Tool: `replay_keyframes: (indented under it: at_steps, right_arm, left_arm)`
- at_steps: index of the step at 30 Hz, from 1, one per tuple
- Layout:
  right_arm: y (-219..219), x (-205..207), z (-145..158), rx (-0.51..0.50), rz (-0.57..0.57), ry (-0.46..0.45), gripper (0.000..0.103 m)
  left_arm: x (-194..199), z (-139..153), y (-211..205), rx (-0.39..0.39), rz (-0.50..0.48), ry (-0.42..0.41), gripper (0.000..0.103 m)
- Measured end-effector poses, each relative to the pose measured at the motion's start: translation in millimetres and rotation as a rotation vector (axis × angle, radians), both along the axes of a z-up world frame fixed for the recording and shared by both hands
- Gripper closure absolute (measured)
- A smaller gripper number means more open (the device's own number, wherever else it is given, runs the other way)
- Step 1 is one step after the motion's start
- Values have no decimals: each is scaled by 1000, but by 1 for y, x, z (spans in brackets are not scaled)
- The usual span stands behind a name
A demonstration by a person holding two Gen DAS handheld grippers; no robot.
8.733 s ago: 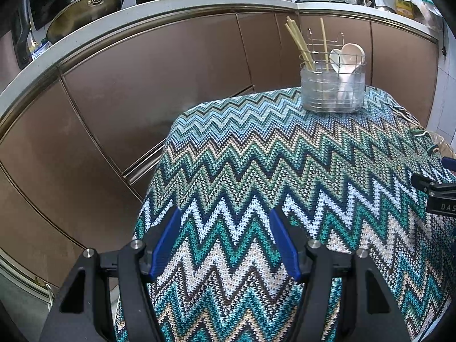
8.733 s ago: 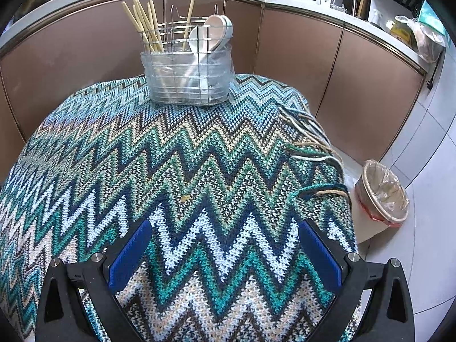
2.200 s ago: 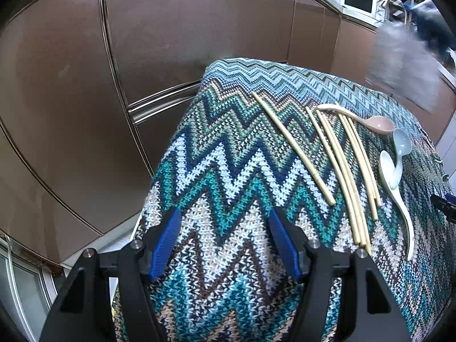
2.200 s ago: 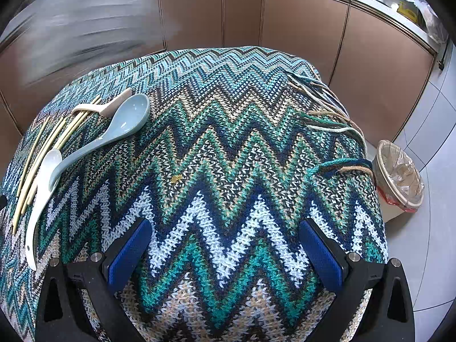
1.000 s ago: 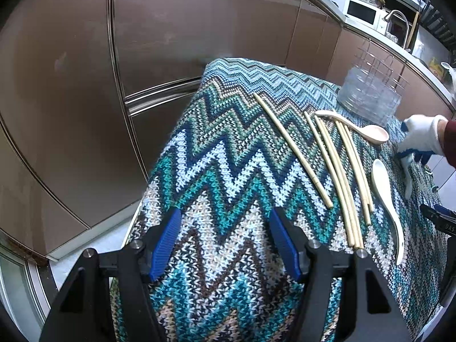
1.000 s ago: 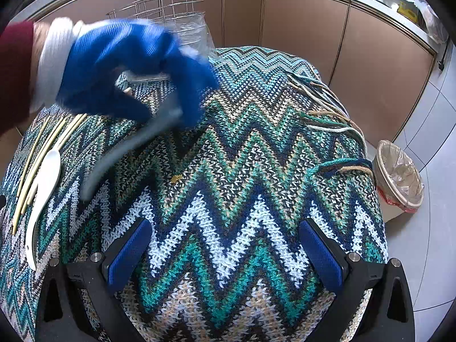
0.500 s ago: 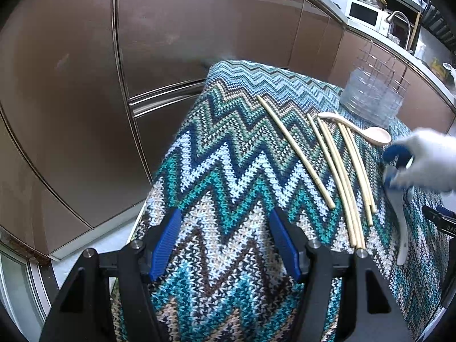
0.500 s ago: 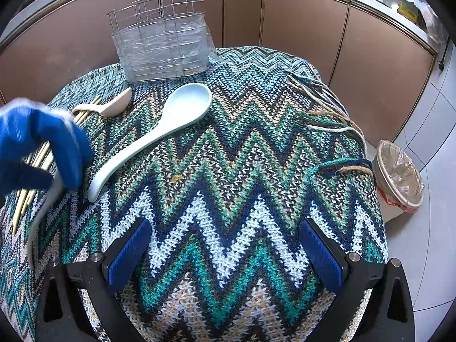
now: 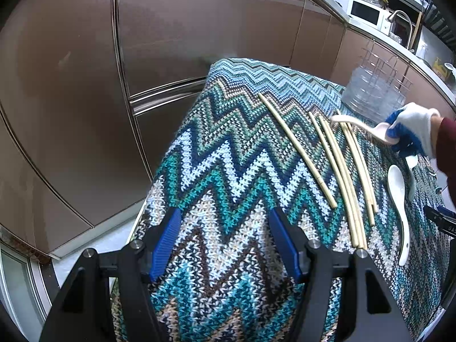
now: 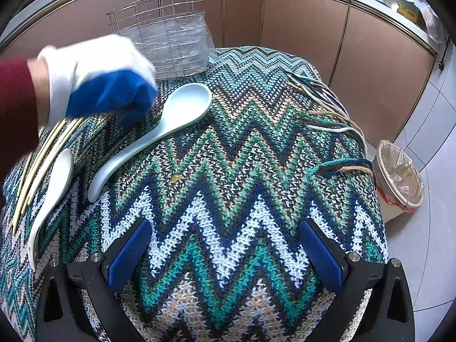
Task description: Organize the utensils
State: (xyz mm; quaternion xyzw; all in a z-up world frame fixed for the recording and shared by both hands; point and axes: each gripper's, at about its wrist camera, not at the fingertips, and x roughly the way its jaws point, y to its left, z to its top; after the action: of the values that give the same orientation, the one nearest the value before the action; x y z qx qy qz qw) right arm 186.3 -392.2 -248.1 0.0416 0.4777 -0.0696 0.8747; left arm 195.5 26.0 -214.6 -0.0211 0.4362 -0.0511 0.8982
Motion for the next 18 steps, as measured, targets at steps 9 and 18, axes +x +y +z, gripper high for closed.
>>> replay_keyframes:
  at_steps: [9, 18]
  right_arm:
    - [0, 2, 0, 0, 0, 0, 0]
    - [0, 1, 0, 0, 0, 1, 0]
  left_arm:
    - [0, 0, 3, -12, 2, -2, 41]
    - [-1, 0, 4, -18, 5, -8, 41]
